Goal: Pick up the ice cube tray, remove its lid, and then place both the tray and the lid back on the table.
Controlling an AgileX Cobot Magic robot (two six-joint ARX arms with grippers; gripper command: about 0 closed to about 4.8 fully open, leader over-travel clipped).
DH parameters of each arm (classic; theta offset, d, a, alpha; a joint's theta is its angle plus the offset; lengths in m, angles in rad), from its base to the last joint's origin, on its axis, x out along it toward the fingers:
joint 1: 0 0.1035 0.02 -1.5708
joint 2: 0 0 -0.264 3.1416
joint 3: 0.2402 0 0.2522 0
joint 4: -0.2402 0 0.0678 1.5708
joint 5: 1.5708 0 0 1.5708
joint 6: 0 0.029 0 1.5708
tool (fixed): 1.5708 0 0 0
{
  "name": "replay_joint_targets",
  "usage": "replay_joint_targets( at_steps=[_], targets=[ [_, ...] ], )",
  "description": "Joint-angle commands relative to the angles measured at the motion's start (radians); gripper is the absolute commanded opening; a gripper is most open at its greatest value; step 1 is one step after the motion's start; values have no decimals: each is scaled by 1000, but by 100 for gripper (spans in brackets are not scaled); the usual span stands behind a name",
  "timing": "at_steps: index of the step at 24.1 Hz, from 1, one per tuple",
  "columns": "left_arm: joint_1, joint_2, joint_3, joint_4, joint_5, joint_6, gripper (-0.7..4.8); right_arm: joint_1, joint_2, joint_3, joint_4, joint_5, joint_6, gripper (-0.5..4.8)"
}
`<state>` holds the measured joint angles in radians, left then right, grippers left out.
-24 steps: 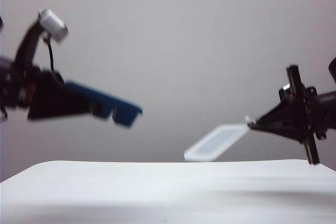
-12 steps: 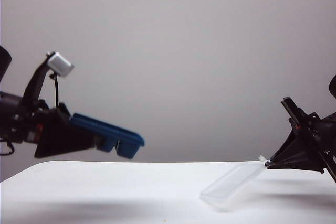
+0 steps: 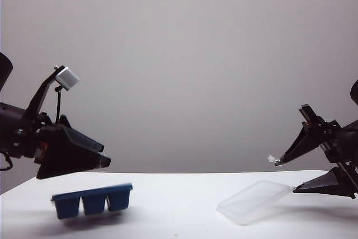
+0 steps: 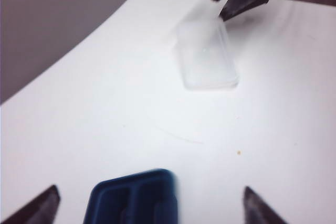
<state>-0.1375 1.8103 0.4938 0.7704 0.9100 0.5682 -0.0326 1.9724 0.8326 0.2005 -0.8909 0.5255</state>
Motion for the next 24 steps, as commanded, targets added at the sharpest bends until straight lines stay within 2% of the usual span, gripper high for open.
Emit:
replay_joint_targets(
  at_steps=[1,3,5,6,8,9,10,11,13,16,18,19,21,23,24],
  targets=[
    [0,-3,2,-11,-43,0,479,0,-6,1,6,-19,-6,253],
    [0,-7,2,18,-42,-9,479,0,-9,1,17,-55,-6,253],
    [0,-47,2,16,-71,-87,479,0,-40,1,19,-81,-18,251],
    [0,-84,2,-20,-116,-132,479,1,-70,1,9,-75,-42,226],
    [0,-178,2,-125,-235,-166,479,2,-150,1,-19,-19,-94,168],
    [0,-250,2,-196,-307,-168,479,1,-210,2,-57,53,-133,135],
    [0,-297,2,-235,-352,-169,479,1,-248,2,-96,110,-165,133],
    [0,-373,2,-292,-402,-180,479,1,-306,2,-181,228,-231,133],
    [0,-487,2,-380,-441,-179,479,2,-349,2,-317,369,-328,126],
    [0,-632,2,-476,-467,-184,479,2,-383,0,-459,371,-445,120],
    [0,-703,2,-540,-485,-198,479,10,-424,0,-473,391,-459,74],
    [0,-781,2,-644,-558,-216,479,21,-481,1,-491,434,-458,34],
    [0,-900,2,-800,-670,-250,479,28,-573,1,-542,443,-457,-5],
    [1,-1025,2,-876,-689,-301,431,29,-676,-1,-579,441,-454,-6],
    [1,-1079,2,-886,-689,-310,429,29,-720,-1,-587,446,-453,-6]
  ],
)
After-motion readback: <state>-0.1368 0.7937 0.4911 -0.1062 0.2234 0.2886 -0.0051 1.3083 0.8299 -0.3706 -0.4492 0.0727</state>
